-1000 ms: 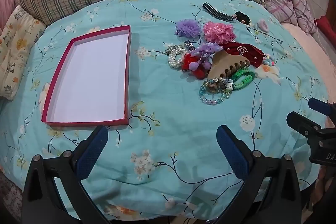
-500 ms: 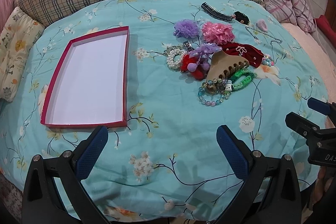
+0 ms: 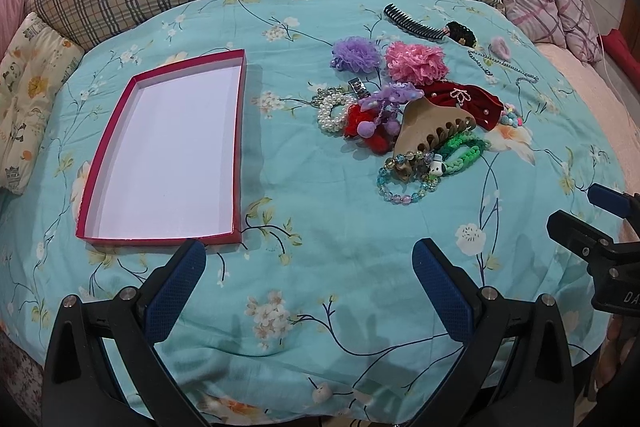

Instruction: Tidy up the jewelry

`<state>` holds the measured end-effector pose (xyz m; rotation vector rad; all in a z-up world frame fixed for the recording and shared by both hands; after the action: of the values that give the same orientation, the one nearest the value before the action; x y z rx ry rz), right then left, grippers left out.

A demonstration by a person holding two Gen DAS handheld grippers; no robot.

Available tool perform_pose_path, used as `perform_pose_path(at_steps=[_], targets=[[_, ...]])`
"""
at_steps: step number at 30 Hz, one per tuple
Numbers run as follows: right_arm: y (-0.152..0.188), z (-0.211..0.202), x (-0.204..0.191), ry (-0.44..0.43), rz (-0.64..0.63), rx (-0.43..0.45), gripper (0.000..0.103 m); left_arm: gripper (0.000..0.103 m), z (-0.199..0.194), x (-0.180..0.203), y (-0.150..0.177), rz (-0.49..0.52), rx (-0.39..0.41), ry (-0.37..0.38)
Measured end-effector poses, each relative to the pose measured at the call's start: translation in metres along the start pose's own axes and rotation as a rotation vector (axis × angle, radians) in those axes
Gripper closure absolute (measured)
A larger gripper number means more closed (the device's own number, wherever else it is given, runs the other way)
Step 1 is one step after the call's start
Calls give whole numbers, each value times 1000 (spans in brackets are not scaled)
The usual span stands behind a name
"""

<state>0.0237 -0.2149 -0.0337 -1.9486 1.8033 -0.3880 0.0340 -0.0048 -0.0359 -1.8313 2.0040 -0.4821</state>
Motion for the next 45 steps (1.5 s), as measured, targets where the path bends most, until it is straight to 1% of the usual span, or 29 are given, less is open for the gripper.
perform_pose_path(at_steps=[4, 5, 7, 9, 10, 13, 20, 22, 23, 27, 32, 36, 40, 41, 43, 45], targets=[[0, 0, 1, -3, 7, -1, 0, 0, 1, 0, 0, 0, -2, 1], [-1, 0, 2, -15, 16, -1, 0, 0, 2, 1, -1, 0, -3, 2], [-2, 1, 4, -9, 15, -2, 0, 0, 4, 1, -3, -1, -4, 8], [-2, 2, 6, 11, 8, -1, 0, 0, 7, 1, -5, -6, -7, 22], [-2, 3, 8, 34, -6, 3, 0, 0, 8, 0, -6, -8, -10, 30], [-3, 5, 12, 48, -11, 4, 0, 0, 10, 0, -10, -15, -9, 43], [-11, 13, 23, -7, 40, 9, 1, 0, 17, -1, -25, -18, -5, 72], [-15, 16, 30, -7, 51, 13, 2, 0, 19, 0, -30, -19, -5, 82], [-18, 16, 32, -18, 59, 37, 2, 0, 21, -1, -33, -20, -4, 87], [-28, 22, 45, -10, 85, 27, 2, 0, 28, -2, -47, -25, 0, 97], [-44, 32, 68, -15, 144, 49, 9, 0, 41, -8, -70, -45, 2, 111], [-55, 43, 80, -36, 183, 37, 17, 0, 54, -11, -93, -56, 4, 111], [-78, 51, 79, -56, 175, 50, 23, 0, 70, -15, -118, -63, 1, 108], [-82, 54, 77, -62, 174, 45, 23, 0, 74, -16, -124, -64, 2, 109], [-96, 60, 71, -75, 159, 54, 29, 0, 82, -18, -137, -66, 8, 108], [-110, 68, 63, -91, 144, 54, 31, 0, 90, -19, -150, -66, 9, 107]])
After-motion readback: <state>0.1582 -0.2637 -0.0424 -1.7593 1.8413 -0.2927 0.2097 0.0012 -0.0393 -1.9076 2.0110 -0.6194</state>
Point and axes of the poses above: each gripper's, at about its wrist camera, not at the fingertips, and z roughly the way its jaws point, x to its right, y to its underside, the point moved 5 cm from there along z, roughly the way its jaws point, and after that the axes turned 4 degrees about -x, right-handed, at the moved point
